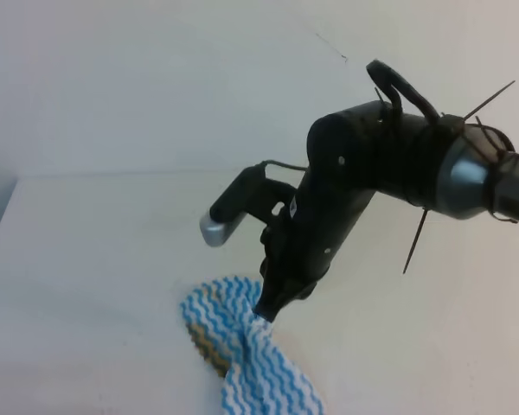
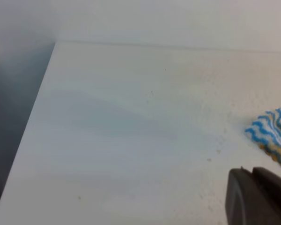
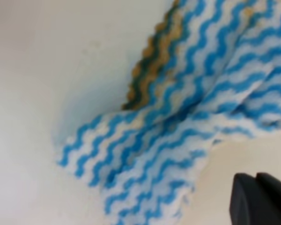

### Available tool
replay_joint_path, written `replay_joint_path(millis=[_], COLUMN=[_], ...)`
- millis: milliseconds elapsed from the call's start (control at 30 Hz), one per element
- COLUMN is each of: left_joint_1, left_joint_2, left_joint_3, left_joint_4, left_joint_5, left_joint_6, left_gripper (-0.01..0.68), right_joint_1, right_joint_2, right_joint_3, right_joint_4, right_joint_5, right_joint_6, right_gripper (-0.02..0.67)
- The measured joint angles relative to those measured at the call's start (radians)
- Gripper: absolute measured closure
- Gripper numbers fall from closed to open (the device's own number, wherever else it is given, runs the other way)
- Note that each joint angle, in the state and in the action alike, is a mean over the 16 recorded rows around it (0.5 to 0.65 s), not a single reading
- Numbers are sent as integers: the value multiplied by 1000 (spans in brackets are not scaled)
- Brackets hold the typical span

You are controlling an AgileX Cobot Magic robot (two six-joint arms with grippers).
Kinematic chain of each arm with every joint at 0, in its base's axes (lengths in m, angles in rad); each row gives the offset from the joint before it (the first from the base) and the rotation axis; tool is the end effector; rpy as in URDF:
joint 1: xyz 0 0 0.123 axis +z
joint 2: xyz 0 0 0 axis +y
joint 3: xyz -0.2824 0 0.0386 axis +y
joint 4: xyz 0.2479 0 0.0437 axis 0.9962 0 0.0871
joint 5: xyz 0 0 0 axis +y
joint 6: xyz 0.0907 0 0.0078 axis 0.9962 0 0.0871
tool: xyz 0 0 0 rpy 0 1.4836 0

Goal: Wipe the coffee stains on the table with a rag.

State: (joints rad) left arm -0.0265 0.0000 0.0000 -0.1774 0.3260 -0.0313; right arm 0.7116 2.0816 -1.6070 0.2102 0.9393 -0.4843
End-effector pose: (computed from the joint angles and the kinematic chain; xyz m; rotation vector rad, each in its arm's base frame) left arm 0.0537 -0.0066 0.1841 -0.1161 1.8058 -0.2119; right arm 0.3192 0.2955 0.1892 -1.5089 2.4825 0.3078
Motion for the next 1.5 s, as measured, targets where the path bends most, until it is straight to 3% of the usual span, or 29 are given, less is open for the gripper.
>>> replay_joint_path(millis=[533,1200,1500], left_joint_1=[0,0,0], left_joint_2=[0,0,0], left_joint_3=[0,0,0], left_joint_4=[0,0,0], left_joint_5=[0,0,0], left_joint_6=[0,0,-1], left_gripper=[677,677,677], right_joint_1=[24,44,-22], right_joint_2=[-77,19,72], right_joint_3=[212,214,201], right_joint_4=[165,177,161], right_joint_5=[-102,-363,-446], right_joint_6=[-117,-137,-53], right_gripper=[639,640,640])
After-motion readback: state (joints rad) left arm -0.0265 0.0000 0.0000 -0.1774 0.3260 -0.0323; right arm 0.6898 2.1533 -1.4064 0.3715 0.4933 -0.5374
